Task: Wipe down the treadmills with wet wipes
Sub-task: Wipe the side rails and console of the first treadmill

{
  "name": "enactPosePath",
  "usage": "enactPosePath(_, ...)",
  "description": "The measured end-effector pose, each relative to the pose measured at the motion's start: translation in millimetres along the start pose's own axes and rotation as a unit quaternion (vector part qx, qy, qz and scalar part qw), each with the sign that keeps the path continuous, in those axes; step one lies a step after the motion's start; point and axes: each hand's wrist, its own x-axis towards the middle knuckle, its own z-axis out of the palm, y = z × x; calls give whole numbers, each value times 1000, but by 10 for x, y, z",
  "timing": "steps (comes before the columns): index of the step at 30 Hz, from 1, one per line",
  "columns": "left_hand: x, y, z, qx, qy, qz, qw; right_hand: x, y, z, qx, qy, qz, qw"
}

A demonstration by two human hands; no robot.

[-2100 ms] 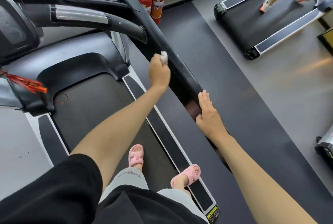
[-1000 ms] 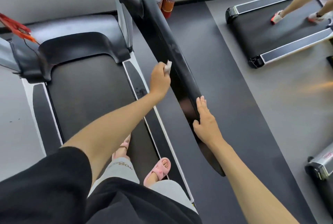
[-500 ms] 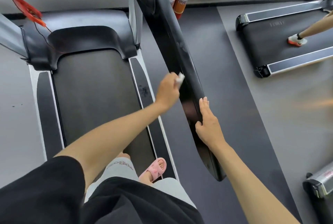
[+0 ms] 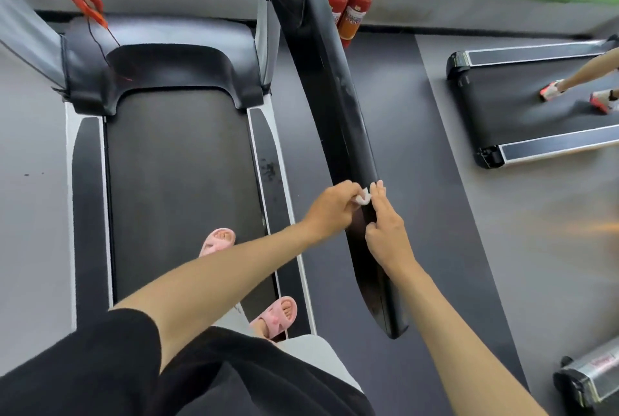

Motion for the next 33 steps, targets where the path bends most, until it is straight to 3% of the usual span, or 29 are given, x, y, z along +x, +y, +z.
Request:
enactPosePath(2, 62, -78, -148, 18, 35, -11, 999, -63, 37, -6, -15, 19, 0, 1000)
enactPosePath(5, 448, -108, -410, 26, 155, -111, 981, -188, 92, 10, -26, 26, 17, 999)
enactPosePath(11, 600, 89, 25, -23, 208, -160, 965, -331, 231, 36, -30, 12, 36, 999)
enactPosePath(13, 309, 115, 157, -37, 181, -139, 973, -355, 274, 54, -34, 32, 49, 998)
enactPosePath(17, -235, 108, 152, -21, 2, -47, 999, -389, 344, 48, -19, 76, 82, 993)
enactPosePath(19, -190, 38, -33, -4, 32, -55, 998, -409, 363, 47, -9, 87, 87, 992)
enactPosePath(23, 293, -38, -474, 55, 154, -157, 974, -493, 366, 91, 8, 80, 80, 994)
enactPosePath(30, 331, 171, 213, -8, 200, -166, 966, -553, 417, 108, -1, 70, 62, 996)
enactPosePath(33, -59, 159, 315, 1, 117, -89, 989, -568, 440, 103, -1, 63, 52, 997)
